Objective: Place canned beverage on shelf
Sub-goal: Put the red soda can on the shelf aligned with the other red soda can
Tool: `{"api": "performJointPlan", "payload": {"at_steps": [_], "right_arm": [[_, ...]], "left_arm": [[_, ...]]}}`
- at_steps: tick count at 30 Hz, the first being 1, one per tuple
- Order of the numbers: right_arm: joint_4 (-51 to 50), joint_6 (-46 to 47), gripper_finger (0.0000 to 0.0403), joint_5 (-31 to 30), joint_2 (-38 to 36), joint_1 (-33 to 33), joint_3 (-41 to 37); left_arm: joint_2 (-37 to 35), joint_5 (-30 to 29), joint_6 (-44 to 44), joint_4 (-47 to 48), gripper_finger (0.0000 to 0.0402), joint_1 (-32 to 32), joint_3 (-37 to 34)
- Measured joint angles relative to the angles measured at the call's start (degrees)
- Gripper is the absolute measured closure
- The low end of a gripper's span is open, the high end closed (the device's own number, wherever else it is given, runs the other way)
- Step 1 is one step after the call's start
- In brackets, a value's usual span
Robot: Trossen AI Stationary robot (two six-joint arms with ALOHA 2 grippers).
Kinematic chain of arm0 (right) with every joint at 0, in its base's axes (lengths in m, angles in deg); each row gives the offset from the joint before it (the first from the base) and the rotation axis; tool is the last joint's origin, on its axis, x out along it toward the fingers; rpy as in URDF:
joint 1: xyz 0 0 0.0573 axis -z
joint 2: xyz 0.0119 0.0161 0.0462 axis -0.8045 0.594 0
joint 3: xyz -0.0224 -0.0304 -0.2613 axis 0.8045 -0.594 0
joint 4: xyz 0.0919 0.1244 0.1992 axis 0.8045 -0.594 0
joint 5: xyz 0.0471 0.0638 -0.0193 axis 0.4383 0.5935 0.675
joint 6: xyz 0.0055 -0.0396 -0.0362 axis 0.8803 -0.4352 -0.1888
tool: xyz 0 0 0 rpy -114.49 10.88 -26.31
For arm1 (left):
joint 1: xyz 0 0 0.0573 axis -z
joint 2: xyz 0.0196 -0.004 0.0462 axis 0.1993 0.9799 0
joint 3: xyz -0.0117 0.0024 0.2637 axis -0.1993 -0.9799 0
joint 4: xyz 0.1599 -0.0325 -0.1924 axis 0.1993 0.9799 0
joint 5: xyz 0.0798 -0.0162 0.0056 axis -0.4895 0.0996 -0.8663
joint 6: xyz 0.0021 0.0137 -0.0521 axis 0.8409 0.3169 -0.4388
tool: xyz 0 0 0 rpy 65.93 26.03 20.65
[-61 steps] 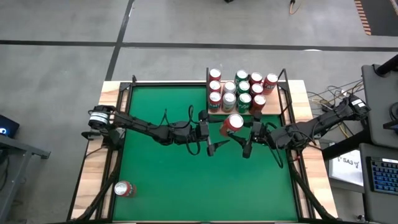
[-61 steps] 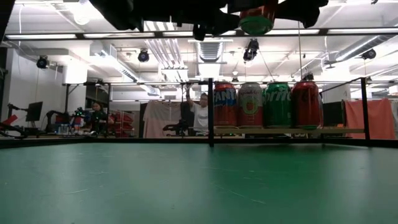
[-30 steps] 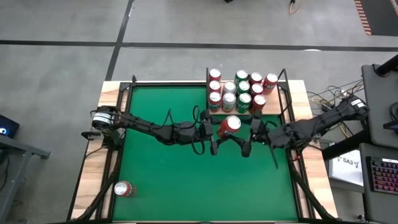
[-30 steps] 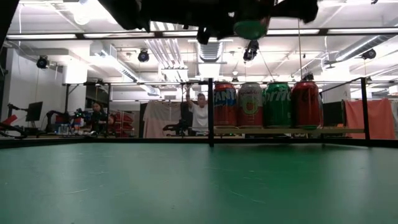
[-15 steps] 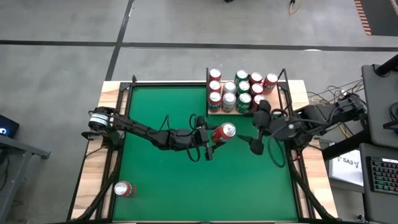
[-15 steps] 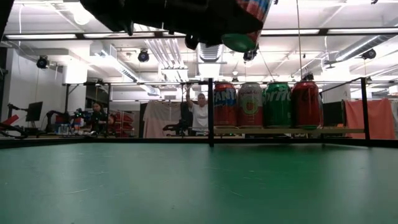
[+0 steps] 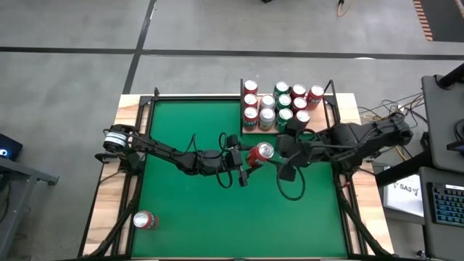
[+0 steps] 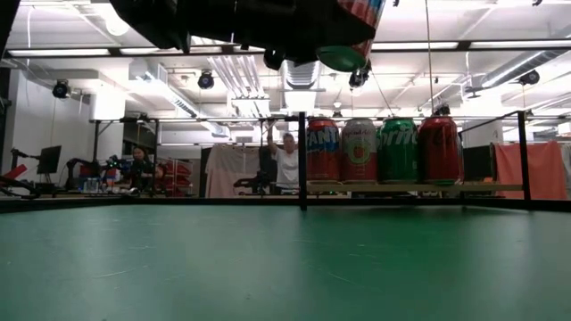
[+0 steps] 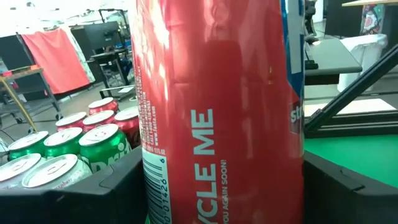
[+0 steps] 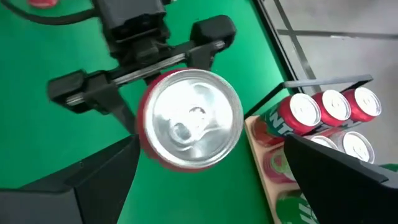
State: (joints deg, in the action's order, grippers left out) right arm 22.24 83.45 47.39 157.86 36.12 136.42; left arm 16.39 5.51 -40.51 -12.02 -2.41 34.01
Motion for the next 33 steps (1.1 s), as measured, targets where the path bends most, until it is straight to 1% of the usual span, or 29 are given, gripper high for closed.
{"api": "performJointPlan", "payload": {"at_steps": [3, 7, 13, 15, 18, 20, 22, 24, 28, 31, 33], "right_arm": [[0.60, 0.02, 0.0015, 2.03, 0.69, 1.64, 0.00], [3.62, 0.04, 0.0015, 8.16, 1.88, 3.97, 0.00], [5.57, -0.09, 0.0015, 12.47, 3.58, 7.66, -0.02], [6.41, -0.33, 0.0018, 15.10, 4.47, 8.84, -0.02], [6.56, -0.38, 0.0044, 18.34, 5.40, 10.40, -0.07], [6.75, -0.38, 0.0080, 21.73, 5.65, 11.49, -0.07], [6.62, -1.08, 0.0116, 22.59, 5.90, 12.25, -0.07], [6.63, -1.84, 0.0116, 23.23, 5.87, 12.93, -0.07], [6.58, -2.58, 0.0116, 25.76, 5.21, 14.34, -0.07], [5.31, -3.10, 0.0116, 26.47, 4.62, 15.49, -0.09], [1.62, -3.28, 0.0116, 26.77, 4.56, 16.42, 1.35]], "left_arm": [[0.02, -0.04, 0.02, 0.07, 0.0119, -0.04, 0.00], [0.04, -0.01, 0.04, -0.55, 0.0119, -0.01, 0.02], [0.04, 0.00, 0.14, -0.77, 0.0119, -0.07, 0.02], [0.04, -0.05, 0.19, -1.03, 0.0119, -0.07, 0.02], [0.04, -0.04, 0.54, -1.01, 0.0119, 0.05, 0.02], [0.04, -0.17, 1.17, -1.10, 0.0119, 0.30, 0.02], [0.04, -0.55, 1.08, -1.01, 0.0119, 0.33, 0.02], [0.04, -0.87, 0.95, -1.09, 0.0117, 0.33, 0.02], [0.04, -2.10, 0.57, -2.51, 0.0070, 0.48, 0.11], [-0.23, -2.36, -0.05, -2.94, 0.0036, 0.61, 0.28], [-0.44, -2.76, -0.26, -2.21, 0.0023, 0.94, 0.28]]}}
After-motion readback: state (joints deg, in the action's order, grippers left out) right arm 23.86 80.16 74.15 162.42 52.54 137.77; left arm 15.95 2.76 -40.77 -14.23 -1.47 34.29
